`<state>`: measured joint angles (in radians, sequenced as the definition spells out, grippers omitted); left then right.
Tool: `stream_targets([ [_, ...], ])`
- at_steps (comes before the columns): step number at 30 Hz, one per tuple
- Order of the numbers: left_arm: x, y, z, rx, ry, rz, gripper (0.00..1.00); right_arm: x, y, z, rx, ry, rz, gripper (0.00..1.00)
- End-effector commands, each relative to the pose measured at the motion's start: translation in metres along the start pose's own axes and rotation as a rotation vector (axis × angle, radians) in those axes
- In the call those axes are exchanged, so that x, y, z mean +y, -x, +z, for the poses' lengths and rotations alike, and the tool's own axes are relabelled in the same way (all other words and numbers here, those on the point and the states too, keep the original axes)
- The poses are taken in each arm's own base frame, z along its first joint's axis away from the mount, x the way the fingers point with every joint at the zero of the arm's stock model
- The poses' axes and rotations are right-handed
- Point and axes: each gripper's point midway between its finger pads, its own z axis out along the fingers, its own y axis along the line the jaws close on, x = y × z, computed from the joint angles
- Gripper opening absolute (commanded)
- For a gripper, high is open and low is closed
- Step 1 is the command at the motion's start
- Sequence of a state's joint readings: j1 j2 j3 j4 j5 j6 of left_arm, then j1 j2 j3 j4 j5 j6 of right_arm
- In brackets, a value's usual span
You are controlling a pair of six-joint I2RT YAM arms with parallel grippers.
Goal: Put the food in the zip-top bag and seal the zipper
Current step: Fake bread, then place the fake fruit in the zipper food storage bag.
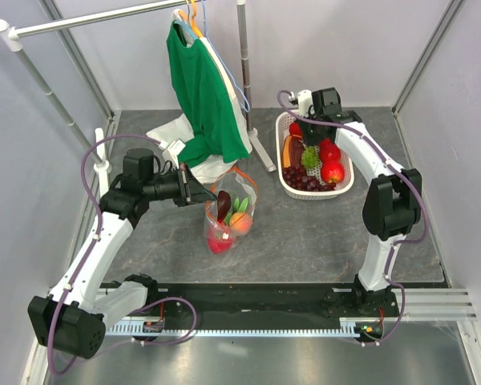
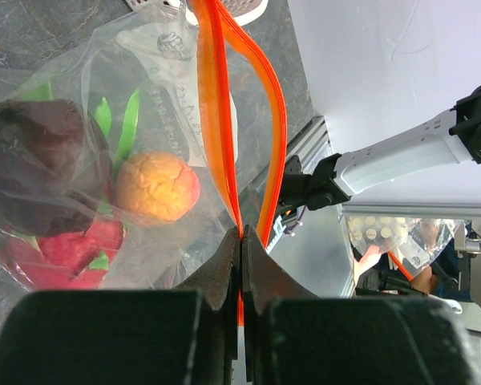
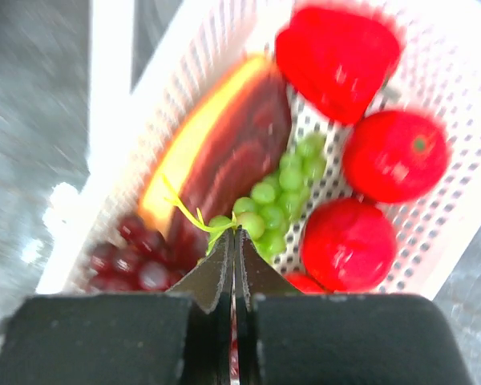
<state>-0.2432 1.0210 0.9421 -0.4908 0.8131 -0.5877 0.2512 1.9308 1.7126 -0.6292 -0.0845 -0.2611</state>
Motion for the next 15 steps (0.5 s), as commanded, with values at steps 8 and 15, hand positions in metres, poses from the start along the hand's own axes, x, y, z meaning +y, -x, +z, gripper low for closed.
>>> stream_targets([
  [8,-0.003,0.003,0.001,-0.006,-0.028,-0.004,0.02,0.023,0.08,-0.042,-0.215,0.148,0.106,0.0],
  [15,-0.006,0.006,-0.001,-0.018,-0.027,0.008,0.02,0.016,0.101,-0.046,-0.273,0.144,0.121,0.0],
])
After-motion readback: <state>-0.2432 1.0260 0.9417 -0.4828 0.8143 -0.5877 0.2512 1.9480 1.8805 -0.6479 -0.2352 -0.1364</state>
